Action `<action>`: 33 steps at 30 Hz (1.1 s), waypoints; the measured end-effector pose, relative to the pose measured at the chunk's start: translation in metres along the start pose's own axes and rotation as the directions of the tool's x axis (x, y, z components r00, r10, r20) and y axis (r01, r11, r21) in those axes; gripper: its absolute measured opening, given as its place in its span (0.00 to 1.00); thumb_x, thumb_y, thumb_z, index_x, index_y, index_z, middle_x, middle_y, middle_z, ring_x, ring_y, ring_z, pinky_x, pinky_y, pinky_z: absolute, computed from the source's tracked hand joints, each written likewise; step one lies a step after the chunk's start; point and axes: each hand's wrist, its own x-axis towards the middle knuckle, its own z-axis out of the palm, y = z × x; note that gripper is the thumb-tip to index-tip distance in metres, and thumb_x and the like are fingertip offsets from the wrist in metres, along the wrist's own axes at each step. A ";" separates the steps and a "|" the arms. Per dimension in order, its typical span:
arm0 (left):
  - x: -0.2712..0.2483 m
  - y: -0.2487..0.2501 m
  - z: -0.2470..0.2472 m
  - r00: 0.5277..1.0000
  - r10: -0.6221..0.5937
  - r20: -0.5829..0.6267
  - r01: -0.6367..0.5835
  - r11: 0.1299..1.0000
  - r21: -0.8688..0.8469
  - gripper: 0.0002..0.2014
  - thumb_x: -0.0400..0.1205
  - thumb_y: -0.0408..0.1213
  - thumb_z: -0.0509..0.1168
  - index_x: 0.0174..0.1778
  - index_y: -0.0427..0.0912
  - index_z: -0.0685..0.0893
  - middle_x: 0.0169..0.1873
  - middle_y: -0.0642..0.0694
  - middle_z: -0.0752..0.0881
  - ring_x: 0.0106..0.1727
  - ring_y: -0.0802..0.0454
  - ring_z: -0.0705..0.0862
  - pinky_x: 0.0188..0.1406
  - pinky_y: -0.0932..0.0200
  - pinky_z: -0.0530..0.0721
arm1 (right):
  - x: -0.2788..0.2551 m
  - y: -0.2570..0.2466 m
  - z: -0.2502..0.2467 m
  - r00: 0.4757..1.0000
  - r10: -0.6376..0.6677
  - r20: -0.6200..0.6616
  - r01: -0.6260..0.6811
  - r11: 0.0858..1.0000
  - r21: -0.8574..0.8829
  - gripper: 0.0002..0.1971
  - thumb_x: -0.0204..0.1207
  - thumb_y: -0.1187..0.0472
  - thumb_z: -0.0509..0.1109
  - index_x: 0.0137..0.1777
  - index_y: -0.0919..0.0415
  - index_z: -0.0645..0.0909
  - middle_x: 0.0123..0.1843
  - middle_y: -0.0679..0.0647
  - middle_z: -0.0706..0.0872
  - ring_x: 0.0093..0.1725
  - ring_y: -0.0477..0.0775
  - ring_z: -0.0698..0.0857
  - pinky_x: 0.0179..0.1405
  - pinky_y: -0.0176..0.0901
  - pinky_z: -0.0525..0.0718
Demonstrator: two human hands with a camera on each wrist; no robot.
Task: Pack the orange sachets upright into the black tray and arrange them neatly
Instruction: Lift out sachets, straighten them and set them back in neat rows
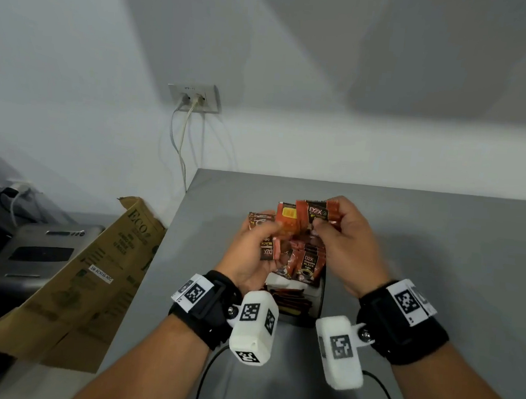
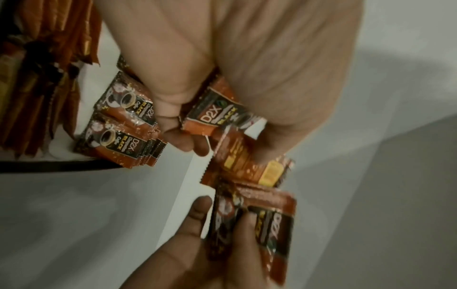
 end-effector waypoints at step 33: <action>-0.014 0.017 -0.004 0.992 0.130 -0.004 -0.126 0.971 0.202 0.16 0.74 0.15 0.67 0.58 0.28 0.82 0.47 0.30 0.88 0.45 0.37 0.90 0.41 0.44 0.91 | 0.000 -0.007 0.005 0.972 0.200 0.127 -0.176 0.967 -0.183 0.08 0.81 0.68 0.66 0.53 0.54 0.77 0.47 0.59 0.87 0.42 0.55 0.86 0.40 0.48 0.82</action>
